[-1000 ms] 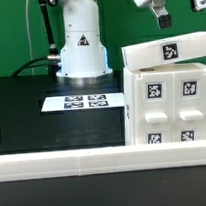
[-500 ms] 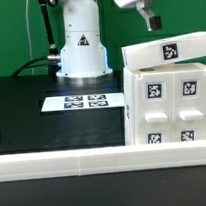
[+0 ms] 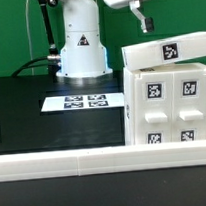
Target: Assemble cabinet
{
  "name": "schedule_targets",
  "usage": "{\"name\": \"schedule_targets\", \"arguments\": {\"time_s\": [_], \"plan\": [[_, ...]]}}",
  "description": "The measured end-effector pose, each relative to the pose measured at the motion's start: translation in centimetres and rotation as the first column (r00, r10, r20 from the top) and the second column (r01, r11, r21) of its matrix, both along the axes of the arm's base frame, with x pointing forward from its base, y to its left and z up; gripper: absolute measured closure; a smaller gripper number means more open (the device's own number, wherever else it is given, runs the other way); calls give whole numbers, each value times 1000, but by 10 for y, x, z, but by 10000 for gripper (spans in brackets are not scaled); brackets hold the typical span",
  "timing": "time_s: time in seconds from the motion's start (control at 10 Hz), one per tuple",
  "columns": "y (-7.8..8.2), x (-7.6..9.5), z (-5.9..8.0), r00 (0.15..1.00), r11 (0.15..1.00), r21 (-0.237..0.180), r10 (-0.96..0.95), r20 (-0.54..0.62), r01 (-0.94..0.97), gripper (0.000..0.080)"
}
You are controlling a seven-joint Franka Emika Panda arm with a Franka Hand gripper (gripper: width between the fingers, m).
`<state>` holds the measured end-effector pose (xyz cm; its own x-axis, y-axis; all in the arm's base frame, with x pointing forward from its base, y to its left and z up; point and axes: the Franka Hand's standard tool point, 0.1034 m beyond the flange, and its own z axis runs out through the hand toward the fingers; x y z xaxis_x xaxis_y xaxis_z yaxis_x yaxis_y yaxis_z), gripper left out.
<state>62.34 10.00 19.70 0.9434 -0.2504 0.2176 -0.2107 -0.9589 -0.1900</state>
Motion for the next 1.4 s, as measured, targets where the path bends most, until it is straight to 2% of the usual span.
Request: {"name": "schedule_targets", "arguments": {"time_s": [0.1, 0.2, 0.4, 0.8, 0.9, 1.0, 1.1, 1.4], "plan": [[-2, 0, -1, 989, 988, -41, 148, 13, -147, 2], [-2, 0, -1, 974, 972, -62, 228, 11, -227, 2], [-2, -1, -1, 900, 894, -120, 436, 0, -433, 2], [-6, -1, -1, 776, 760, -191, 631, -11, -621, 2], [-8, -1, -3, 646, 620, -243, 762, -40, -746, 2], [-7, -2, -5, 576, 544, -264, 815, -60, -797, 2], [-7, -3, -6, 439, 393, -295, 892, -106, -871, 2], [-9, -5, -14, 170, 102, -323, 967, -191, -941, 2]]}}
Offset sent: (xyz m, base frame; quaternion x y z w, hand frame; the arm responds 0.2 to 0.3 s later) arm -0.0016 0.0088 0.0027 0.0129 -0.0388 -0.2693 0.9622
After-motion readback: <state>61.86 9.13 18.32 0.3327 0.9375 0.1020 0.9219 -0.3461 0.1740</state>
